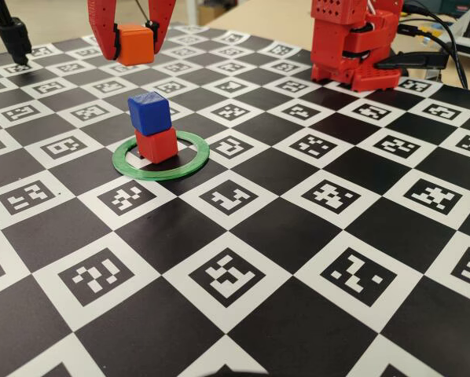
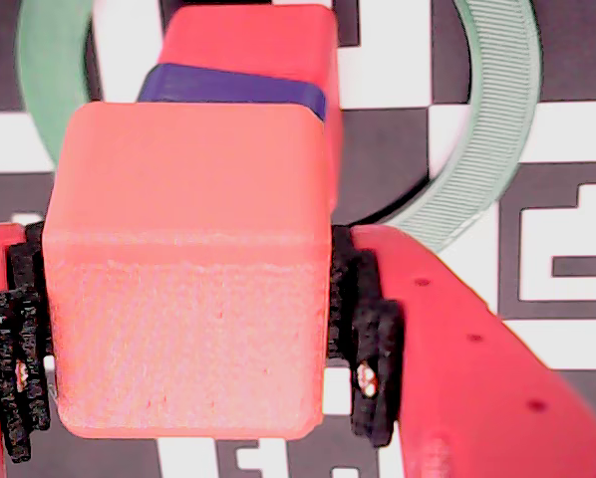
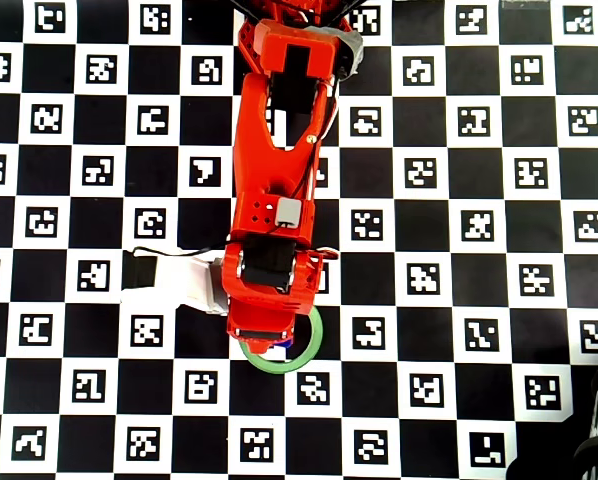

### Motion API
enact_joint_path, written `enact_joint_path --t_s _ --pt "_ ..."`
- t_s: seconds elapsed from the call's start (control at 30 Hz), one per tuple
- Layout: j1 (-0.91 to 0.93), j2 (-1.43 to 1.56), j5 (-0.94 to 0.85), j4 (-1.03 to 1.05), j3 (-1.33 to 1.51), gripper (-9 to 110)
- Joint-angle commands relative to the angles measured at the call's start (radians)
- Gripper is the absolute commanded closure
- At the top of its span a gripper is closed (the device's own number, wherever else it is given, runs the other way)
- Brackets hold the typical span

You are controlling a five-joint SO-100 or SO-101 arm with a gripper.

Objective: Grab the red cube then put it in the green circle then put the blue cube on top and finally the orange cube on top

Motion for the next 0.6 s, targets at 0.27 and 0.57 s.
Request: enact_joint_path --t_s 0.27,0.57 --pt "-0.057 0.012 0.048 -0.015 -0.005 95" --pt "-0.101 0.002 0.086 -0.034 0.006 95"
